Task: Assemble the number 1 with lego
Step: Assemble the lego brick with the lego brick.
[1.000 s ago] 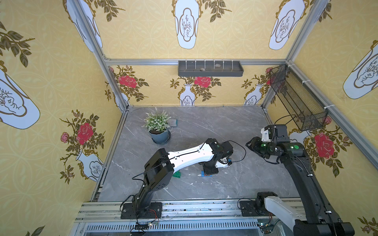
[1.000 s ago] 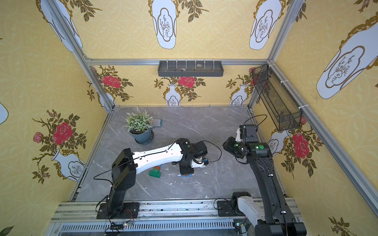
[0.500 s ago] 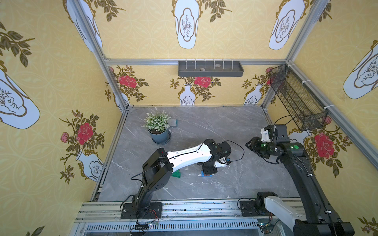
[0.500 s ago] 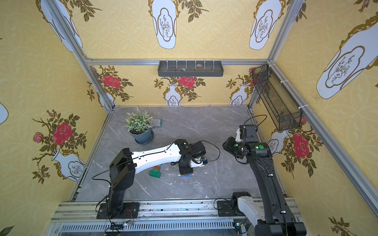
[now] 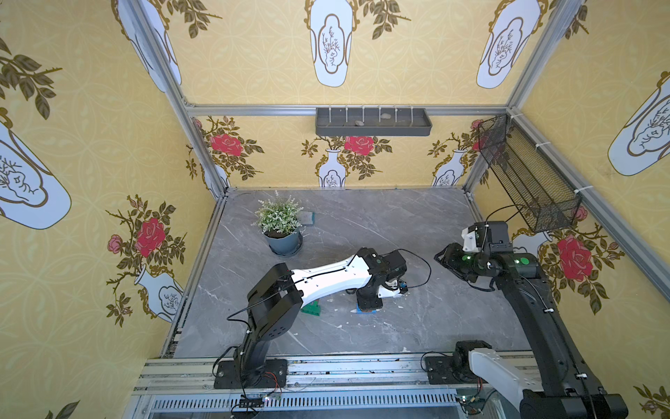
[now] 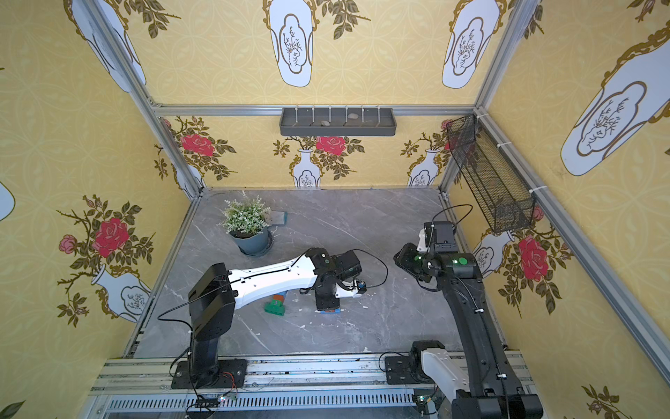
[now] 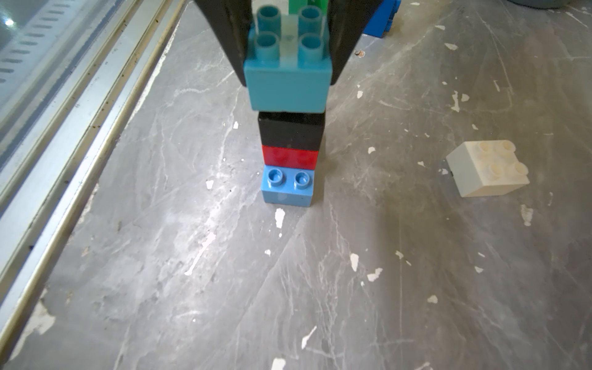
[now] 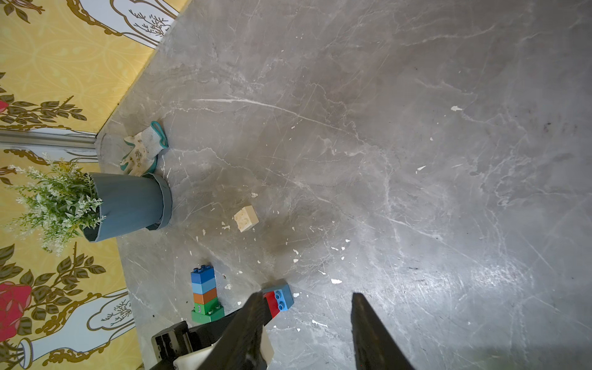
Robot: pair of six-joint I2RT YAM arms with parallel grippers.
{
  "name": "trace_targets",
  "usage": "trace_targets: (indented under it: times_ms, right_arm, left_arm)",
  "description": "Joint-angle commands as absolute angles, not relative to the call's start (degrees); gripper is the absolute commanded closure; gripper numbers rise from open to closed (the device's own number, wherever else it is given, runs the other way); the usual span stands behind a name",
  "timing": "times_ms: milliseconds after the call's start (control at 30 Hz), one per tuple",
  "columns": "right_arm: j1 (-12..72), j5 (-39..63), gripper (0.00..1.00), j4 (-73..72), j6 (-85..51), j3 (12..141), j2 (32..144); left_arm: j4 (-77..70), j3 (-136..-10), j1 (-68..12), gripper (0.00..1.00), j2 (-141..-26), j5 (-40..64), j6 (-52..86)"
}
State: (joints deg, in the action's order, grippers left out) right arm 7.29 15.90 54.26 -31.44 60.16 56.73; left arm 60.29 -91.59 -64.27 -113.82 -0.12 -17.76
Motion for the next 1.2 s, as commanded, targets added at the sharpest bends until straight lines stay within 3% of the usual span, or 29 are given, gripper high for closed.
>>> trace_targets:
  times_ms: [0, 700, 1167]
  right_arm:
    - [7.3, 16.1, 0.53, 54.0, -31.7, 60.0, 56.5]
    - [7.3, 16.8, 0.53, 53.5, -31.7, 59.3, 56.3]
    - [7.3, 16.6, 0.53, 53.2, -31.2, 59.1, 56.5]
  left_arm:
    - [61.3, -90.2, -63.9, 0.88, -115.4, 1.9, -20.0]
    - [63.3, -92.1, -63.6, 0.9, -118.3, 1.4, -18.4]
    - [64.6, -89.5, -63.8, 0.97, -120.3, -0.3, -16.8]
